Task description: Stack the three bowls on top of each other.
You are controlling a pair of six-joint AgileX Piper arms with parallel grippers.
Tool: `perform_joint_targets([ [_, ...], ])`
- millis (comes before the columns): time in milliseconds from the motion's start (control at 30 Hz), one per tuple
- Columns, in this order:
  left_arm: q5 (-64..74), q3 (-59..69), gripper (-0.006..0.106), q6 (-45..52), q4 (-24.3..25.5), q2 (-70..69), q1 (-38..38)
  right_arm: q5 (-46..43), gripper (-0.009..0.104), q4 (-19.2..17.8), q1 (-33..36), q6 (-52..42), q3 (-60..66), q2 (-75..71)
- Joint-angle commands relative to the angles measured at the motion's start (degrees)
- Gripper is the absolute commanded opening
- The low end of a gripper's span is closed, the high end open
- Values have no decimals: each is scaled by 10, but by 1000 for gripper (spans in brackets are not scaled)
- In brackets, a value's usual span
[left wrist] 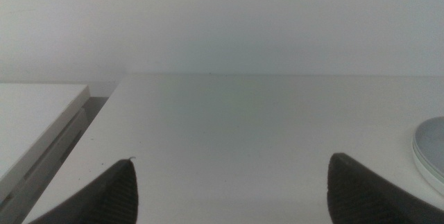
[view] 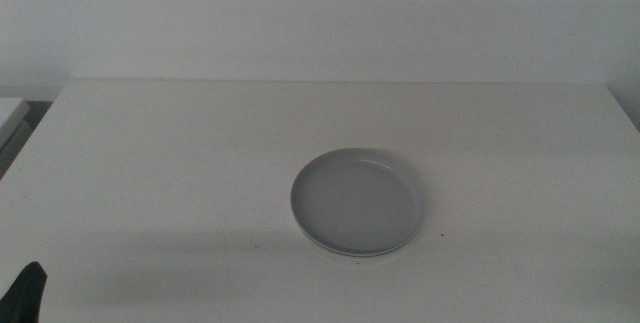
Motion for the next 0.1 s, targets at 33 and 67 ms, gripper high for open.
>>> perform_joint_targets([
  [33,-9,0,94,1,-4,-3,1,-6,86,-6,-2,0,2,-3],
  [67,-9,0,94,1,-4,-3,1,-6,86,-6,-2,0,2,-3],
])
